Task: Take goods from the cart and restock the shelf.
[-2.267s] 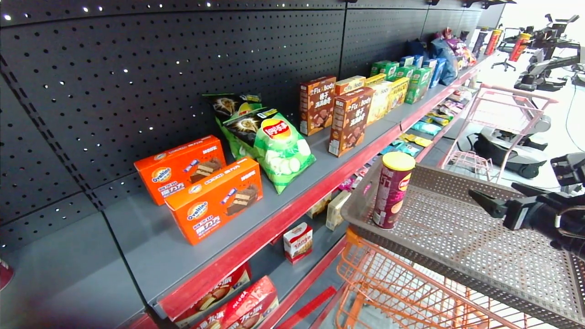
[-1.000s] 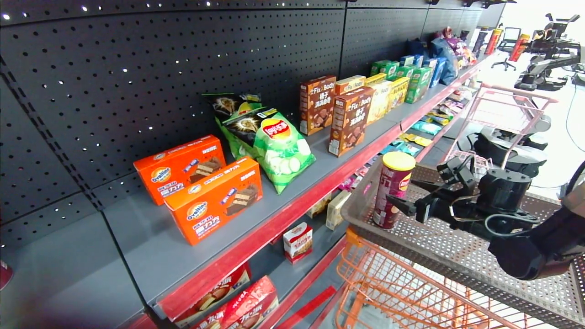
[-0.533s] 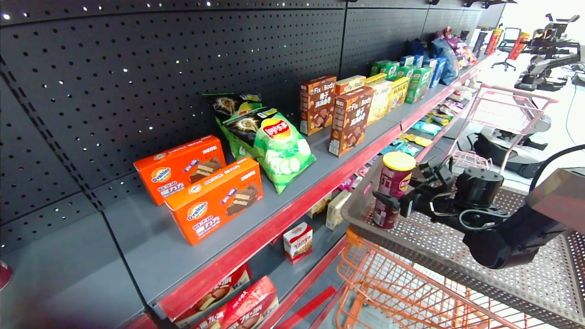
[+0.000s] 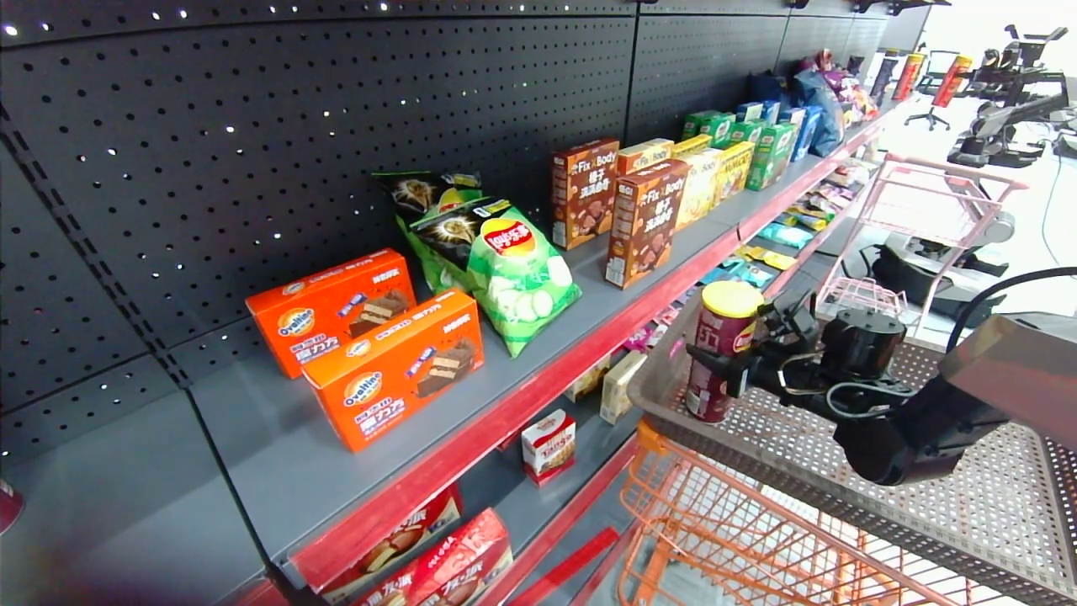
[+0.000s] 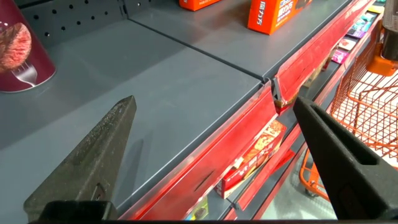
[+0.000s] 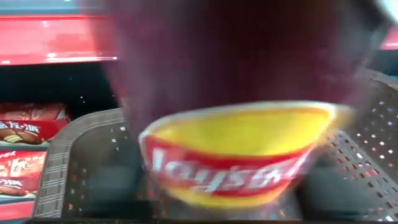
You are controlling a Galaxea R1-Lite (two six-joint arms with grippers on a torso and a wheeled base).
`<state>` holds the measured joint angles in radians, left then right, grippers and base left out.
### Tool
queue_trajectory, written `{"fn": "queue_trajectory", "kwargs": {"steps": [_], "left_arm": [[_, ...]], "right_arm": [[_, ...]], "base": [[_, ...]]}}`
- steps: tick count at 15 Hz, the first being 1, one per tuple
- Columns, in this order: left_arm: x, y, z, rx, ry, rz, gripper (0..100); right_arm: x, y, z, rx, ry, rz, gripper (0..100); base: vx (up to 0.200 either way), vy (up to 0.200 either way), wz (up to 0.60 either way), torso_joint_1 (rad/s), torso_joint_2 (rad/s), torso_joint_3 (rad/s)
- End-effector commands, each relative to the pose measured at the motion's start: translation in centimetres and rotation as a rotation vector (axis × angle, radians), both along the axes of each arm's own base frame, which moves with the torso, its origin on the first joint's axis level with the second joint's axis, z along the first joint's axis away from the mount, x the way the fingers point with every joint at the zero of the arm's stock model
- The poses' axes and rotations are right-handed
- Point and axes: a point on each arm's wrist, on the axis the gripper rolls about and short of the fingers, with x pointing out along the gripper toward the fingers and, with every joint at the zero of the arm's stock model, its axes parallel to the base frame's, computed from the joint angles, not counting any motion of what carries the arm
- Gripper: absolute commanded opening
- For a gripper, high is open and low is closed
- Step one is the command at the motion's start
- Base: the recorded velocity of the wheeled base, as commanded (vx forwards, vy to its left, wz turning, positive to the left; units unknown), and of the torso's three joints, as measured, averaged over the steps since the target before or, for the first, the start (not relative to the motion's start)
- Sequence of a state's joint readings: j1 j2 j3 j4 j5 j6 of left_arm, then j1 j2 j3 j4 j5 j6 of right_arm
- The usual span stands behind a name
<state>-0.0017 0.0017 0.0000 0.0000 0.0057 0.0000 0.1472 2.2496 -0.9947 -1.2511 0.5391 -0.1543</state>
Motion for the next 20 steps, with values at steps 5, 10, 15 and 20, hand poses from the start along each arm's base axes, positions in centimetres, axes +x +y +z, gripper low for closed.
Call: {"fn": "queue_trajectory", "kwargs": {"steps": [5,10,15,20], "left_arm": [[0.0,0.0,0.0,-0.002,0.0,0.001,100],[0.0,0.0,0.0,0.0,0.001,0.001,100],[0.0,0.0,0.0,0.0,0.0,0.001,100],[0.0,0.0,0.0,-0.002,0.0,-0.001,100]], "right_arm": [[-1.1,-0.1,1.9,-0.008,0.029,-0.013,0],[-5.7,-1.4,10.9,-0.006,0.039,-0.177,0],[-16.2,-1.1,15.3,0.011,-0.031,-0.352,0],[-24.5,-3.5,16.1,0.014,-0.019,-0.392,0]], "base": [[0.0,0.0,0.0,0.0,0.0,0.0],[0.0,0.0,0.0,0.0,0.0,0.0],[0.0,0.0,0.0,0.0,0.0,0.0],[0.0,0.0,0.0,0.0,0.0,0.0]]}}
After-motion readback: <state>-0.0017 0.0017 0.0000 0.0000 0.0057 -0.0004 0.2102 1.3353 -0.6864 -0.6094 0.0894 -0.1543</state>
